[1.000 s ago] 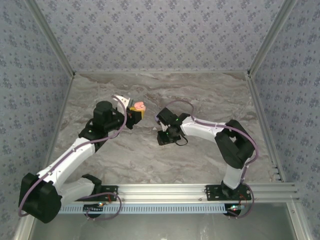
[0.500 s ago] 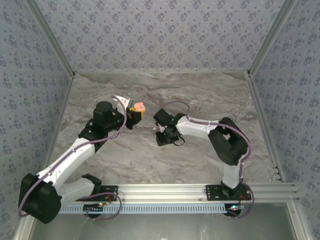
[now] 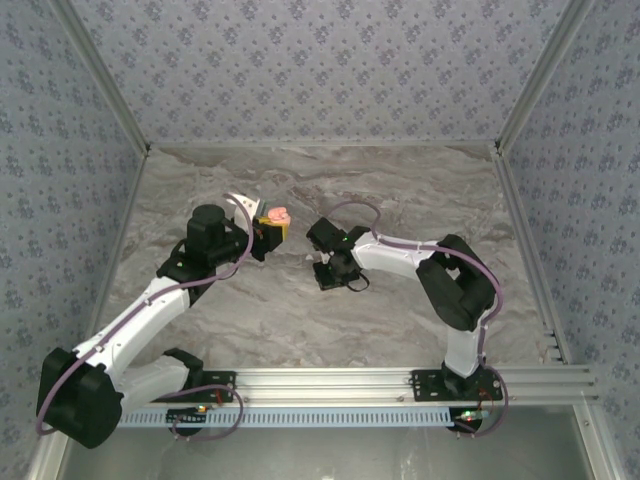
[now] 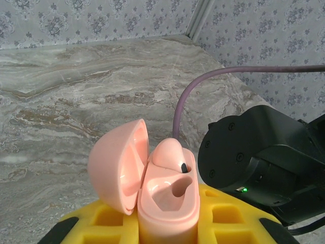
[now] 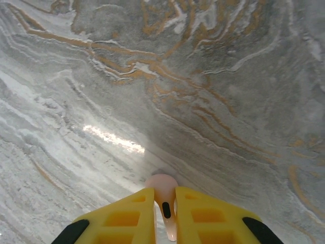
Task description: Insert the wireless bluetooth earbuds into the charging case
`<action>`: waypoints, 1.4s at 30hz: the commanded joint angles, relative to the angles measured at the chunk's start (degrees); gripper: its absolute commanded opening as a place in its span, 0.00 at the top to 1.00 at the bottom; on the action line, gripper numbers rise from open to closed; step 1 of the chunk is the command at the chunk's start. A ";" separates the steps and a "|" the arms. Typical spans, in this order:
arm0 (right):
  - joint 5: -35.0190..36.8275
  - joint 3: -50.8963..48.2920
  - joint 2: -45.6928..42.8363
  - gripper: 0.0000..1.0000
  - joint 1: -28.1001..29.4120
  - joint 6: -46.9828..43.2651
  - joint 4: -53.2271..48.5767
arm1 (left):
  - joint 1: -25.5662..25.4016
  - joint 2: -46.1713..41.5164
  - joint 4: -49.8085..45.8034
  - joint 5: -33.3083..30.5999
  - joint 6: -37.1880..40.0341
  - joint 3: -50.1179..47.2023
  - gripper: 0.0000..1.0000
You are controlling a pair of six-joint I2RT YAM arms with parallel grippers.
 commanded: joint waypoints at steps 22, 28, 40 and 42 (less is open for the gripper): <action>7.27 -7.65 -5.71 0.67 -5.90 4.26 -3.77 | 0.21 -0.86 1.57 0.00 0.10 0.18 1.00; 7.31 -5.90 -5.58 0.60 -5.74 2.67 -4.73 | 0.24 -0.86 1.51 -0.04 0.12 0.40 1.00; 7.55 -3.48 -4.04 0.58 -5.86 3.38 -5.77 | 0.19 -0.69 1.71 -0.06 0.23 0.59 1.00; 7.90 -3.00 -3.58 0.60 -5.91 4.03 -6.07 | 0.23 -0.72 1.66 -0.05 0.38 0.54 1.00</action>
